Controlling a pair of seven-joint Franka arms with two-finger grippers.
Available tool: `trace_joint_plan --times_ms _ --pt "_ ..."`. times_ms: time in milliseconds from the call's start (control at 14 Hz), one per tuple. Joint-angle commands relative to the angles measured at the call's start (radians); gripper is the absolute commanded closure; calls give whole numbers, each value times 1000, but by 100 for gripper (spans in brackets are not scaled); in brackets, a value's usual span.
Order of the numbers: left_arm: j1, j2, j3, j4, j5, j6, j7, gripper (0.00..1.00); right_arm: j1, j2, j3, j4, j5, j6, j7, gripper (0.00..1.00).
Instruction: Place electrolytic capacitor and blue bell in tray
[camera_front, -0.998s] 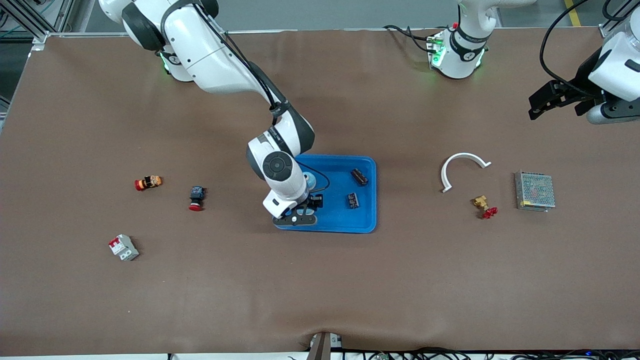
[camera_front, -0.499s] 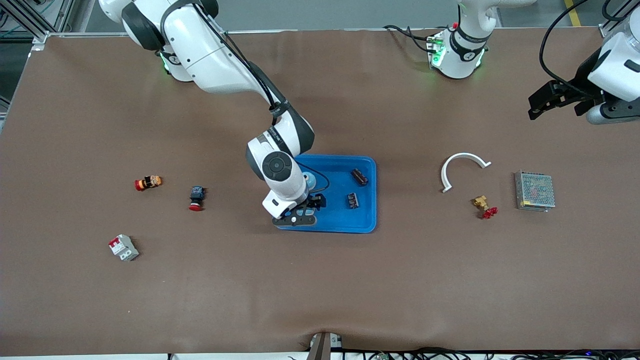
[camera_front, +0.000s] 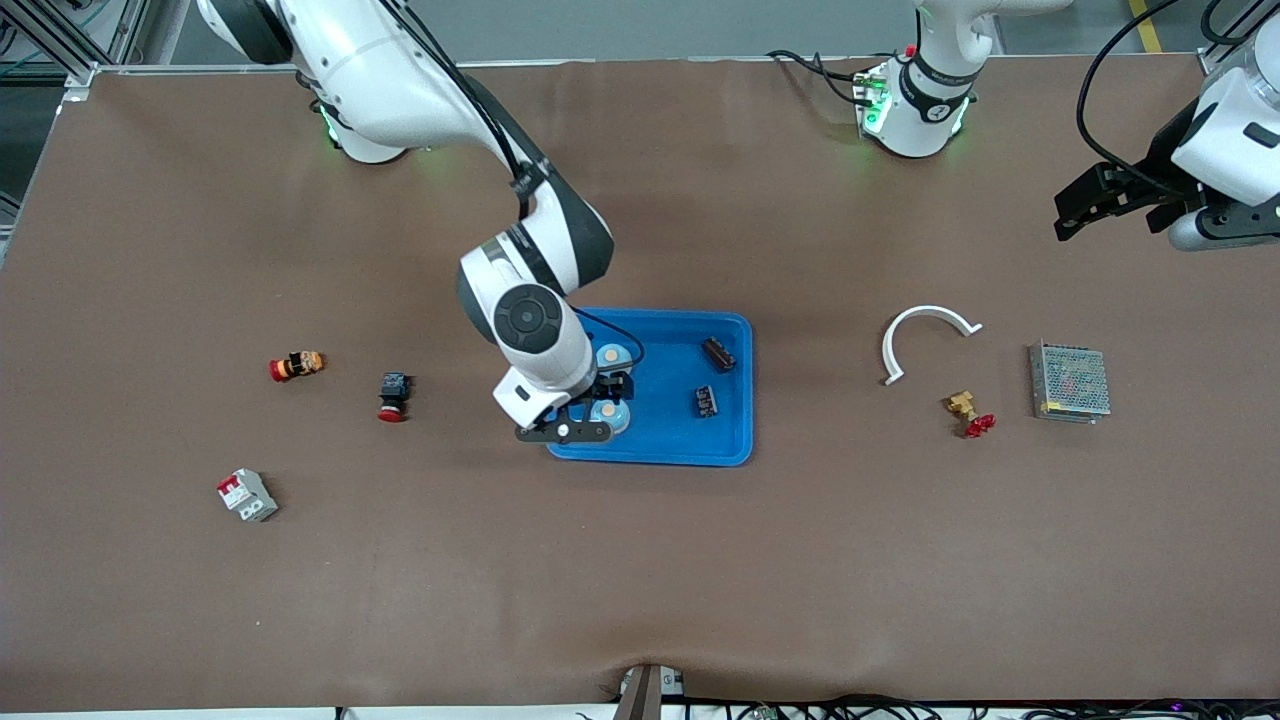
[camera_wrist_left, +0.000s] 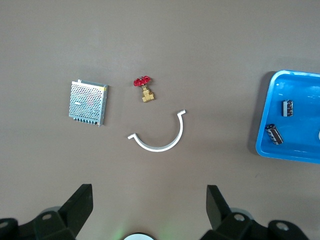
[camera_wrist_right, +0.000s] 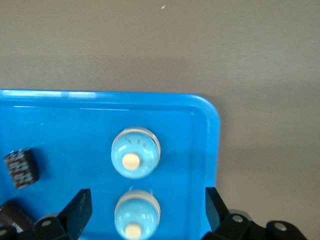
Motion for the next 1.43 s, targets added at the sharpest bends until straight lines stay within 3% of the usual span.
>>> trace_joint_plan --times_ms 0,428,641,927,1354 --pt "-4 -10 5 -8 -11 12 6 0 -25 -104 9 -36 0 -102 -1 0" --pt "-5 -10 5 -8 -9 12 6 0 -95 -388 9 -143 0 -338 -61 0" --pt "-5 -10 5 -8 -10 12 6 0 -134 -561 9 -278 -3 -363 -109 0" --pt "-5 -10 5 -8 -11 12 6 0 -223 -723 7 -416 -29 -404 -211 0" --pt "-4 -10 5 -7 -11 10 14 0 -377 -816 7 -476 -79 -449 -367 0"
